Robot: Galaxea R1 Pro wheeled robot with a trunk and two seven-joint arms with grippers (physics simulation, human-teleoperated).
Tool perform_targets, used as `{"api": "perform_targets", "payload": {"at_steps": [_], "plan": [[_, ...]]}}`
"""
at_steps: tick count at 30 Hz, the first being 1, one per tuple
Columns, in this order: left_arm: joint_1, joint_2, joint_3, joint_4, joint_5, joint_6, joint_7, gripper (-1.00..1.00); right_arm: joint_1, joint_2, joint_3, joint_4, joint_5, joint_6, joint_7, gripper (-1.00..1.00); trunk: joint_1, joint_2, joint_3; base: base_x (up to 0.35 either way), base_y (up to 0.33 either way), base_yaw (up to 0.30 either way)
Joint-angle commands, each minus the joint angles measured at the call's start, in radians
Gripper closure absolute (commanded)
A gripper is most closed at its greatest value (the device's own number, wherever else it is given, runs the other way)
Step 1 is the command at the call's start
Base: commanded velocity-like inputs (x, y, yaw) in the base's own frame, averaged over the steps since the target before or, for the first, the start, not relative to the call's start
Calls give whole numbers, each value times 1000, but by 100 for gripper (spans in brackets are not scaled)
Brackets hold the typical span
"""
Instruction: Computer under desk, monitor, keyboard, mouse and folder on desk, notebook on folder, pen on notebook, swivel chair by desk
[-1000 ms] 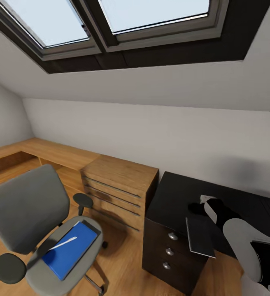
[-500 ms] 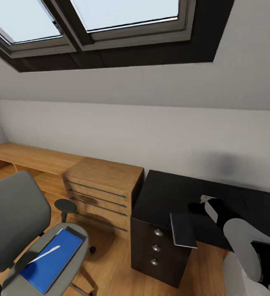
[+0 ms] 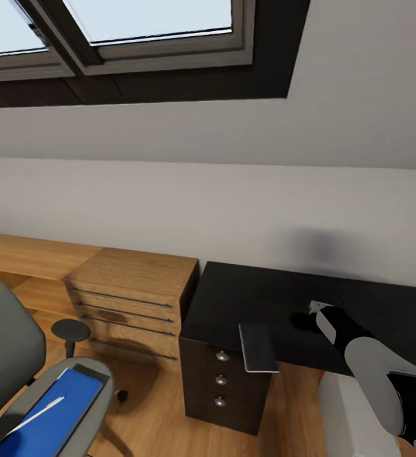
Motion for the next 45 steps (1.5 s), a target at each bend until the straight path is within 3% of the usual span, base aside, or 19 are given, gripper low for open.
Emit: {"api": "perform_targets", "payload": {"at_steps": [1, 19, 34, 45], "plan": [[-1, -2, -8, 1, 10, -3, -3, -100, -1, 0, -3, -2, -11, 4, 0, 100, 0, -1, -1, 0, 0, -263], [-1, -41, -17, -39, 9, -2, -6, -100, -1, -3, -5, -2, -12, -11, 1, 100, 0, -1, 1, 0, 0, -238], [-1, -71, -18, -92, 9, 8, -5, -100, 0, -2, -6, 0, -12, -68, -4, 100, 0, -1, 22, 0, 0, -27], [-1, -86, -15, -205, 10, 9, 1, -100, 0, -12, -19, 0, -14, -71, -5, 100, 0, -1, 39, 0, 0, -49]]}}
